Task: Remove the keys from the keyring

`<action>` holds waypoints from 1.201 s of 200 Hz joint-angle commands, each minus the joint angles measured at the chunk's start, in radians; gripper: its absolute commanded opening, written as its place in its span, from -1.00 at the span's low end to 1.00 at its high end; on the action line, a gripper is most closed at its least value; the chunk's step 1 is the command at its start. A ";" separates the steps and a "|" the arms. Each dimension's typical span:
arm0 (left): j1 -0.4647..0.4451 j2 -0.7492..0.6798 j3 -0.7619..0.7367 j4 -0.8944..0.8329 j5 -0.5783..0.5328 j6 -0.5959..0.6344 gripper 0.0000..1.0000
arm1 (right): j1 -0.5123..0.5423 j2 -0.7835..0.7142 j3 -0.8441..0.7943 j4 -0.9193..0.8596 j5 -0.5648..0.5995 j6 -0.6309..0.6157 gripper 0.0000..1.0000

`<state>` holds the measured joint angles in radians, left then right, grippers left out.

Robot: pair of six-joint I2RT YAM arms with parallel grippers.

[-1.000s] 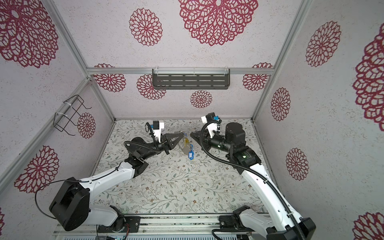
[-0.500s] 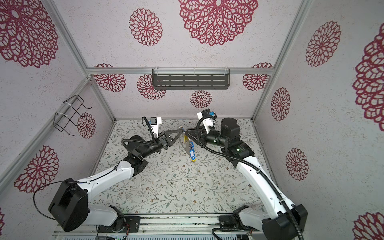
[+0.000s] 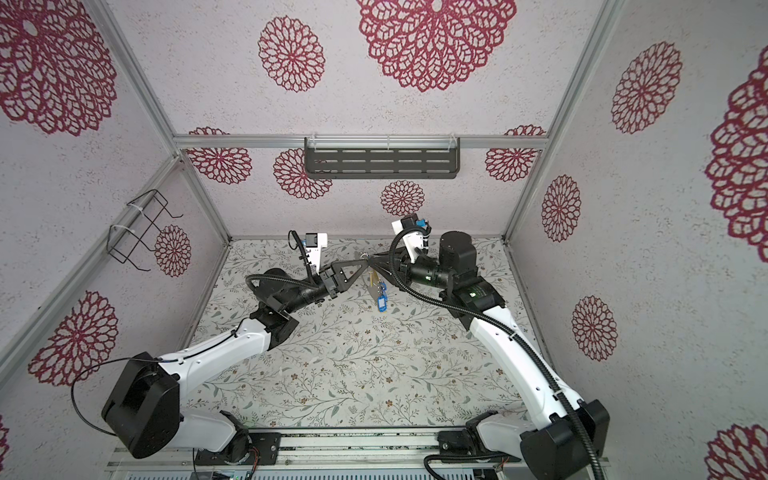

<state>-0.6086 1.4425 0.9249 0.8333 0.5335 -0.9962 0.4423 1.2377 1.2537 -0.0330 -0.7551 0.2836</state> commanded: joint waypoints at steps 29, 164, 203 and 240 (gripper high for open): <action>-0.005 -0.005 0.032 0.045 0.021 -0.004 -1.00 | -0.028 -0.008 0.025 0.081 -0.015 0.065 -0.42; -0.011 -0.001 0.051 0.034 0.027 0.000 -1.00 | -0.030 0.014 -0.014 0.162 -0.088 0.141 -0.58; -0.013 0.002 0.058 0.034 0.029 0.000 -1.00 | -0.029 0.006 -0.032 0.155 -0.080 0.130 -0.37; -0.013 0.007 0.065 0.034 0.032 -0.002 -1.00 | -0.029 0.004 -0.032 0.161 -0.087 0.135 -0.49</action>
<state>-0.6147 1.4464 0.9512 0.8318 0.5529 -0.9993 0.4168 1.2594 1.2140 0.0921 -0.8177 0.4160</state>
